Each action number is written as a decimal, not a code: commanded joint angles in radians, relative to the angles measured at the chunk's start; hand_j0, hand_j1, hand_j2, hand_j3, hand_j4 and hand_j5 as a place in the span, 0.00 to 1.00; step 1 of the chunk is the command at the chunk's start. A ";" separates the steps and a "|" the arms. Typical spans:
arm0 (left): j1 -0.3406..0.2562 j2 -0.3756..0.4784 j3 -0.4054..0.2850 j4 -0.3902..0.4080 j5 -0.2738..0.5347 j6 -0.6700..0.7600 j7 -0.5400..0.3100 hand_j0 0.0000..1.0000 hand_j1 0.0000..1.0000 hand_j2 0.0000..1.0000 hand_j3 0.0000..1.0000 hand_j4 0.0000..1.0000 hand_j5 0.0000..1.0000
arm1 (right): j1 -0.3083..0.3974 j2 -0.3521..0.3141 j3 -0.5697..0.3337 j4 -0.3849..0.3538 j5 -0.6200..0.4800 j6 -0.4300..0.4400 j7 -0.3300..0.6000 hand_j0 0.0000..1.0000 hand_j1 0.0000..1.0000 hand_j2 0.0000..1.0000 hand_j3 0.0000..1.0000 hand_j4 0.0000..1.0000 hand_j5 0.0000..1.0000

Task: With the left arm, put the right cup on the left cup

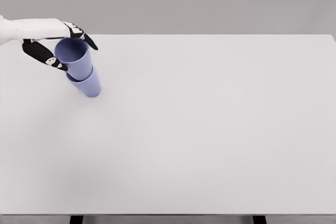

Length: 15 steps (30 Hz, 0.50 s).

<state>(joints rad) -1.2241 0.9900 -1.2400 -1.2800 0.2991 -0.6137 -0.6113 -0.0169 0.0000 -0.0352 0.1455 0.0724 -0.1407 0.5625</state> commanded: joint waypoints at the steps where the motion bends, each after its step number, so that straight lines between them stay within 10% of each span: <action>1: 0.000 0.004 0.004 -0.001 0.008 0.003 0.000 1.00 1.00 1.00 1.00 1.00 1.00 | 0.000 0.000 0.000 0.000 0.001 0.000 0.000 1.00 1.00 1.00 1.00 1.00 1.00; 6: -0.002 0.010 0.014 -0.010 0.014 0.003 0.000 1.00 1.00 1.00 1.00 1.00 1.00 | 0.000 0.000 0.000 0.000 0.001 0.000 0.000 1.00 1.00 1.00 1.00 1.00 1.00; 12: 0.002 0.326 0.096 -0.486 0.221 0.003 0.000 1.00 1.00 1.00 1.00 1.00 1.00 | 0.000 0.000 0.000 0.000 0.001 0.000 0.000 1.00 1.00 1.00 1.00 1.00 1.00; 15: 0.083 0.312 0.108 -0.486 0.221 0.003 0.000 1.00 1.00 1.00 1.00 1.00 1.00 | 0.000 0.000 0.000 0.000 0.001 0.000 0.000 1.00 1.00 1.00 1.00 1.00 1.00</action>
<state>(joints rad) -1.1230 1.2681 -1.1489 -1.7095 0.4882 -0.6145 -0.6114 -0.0169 0.0000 -0.0352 0.1455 0.0725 -0.1406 0.5625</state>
